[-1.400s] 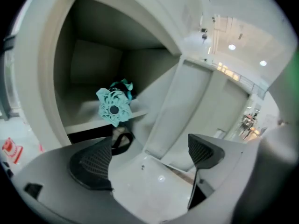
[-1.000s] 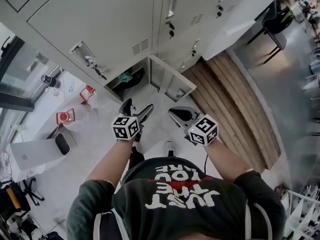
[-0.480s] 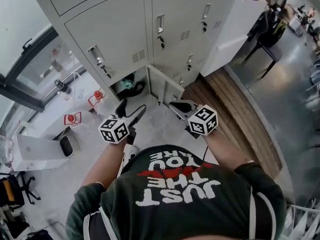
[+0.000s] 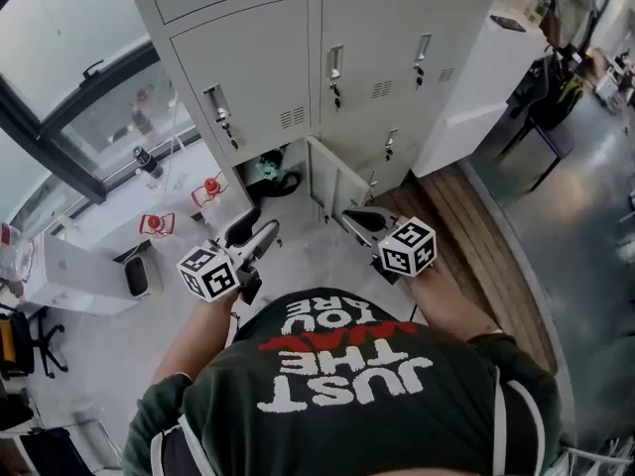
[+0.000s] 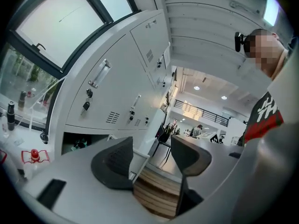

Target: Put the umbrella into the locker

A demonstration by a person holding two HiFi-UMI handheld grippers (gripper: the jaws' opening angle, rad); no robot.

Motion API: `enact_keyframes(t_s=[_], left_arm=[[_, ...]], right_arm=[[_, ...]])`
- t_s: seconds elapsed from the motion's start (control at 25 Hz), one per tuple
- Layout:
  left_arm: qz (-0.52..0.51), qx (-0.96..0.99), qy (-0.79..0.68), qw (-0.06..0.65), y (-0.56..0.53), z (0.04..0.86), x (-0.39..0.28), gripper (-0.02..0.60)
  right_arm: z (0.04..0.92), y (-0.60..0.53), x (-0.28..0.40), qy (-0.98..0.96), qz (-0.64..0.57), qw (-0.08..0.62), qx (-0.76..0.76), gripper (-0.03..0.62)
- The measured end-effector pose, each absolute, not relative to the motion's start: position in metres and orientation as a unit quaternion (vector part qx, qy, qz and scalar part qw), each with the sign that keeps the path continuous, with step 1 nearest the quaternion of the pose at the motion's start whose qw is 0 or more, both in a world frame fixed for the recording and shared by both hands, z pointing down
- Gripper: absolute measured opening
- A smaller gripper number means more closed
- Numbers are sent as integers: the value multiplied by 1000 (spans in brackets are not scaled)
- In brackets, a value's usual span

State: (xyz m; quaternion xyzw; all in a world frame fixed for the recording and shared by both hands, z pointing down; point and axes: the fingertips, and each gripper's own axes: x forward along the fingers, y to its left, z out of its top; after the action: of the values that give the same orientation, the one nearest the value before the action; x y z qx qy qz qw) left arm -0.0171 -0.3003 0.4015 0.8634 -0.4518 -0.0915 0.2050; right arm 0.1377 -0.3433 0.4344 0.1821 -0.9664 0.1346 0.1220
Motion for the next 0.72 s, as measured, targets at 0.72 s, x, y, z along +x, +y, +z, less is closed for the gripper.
enact_keyframes(t_s=[0.72], left_arm=[[-102,918,-340,179,-287,367,-127,60]], right_arm=[[410,-330,33,-951,144,96,258,35]])
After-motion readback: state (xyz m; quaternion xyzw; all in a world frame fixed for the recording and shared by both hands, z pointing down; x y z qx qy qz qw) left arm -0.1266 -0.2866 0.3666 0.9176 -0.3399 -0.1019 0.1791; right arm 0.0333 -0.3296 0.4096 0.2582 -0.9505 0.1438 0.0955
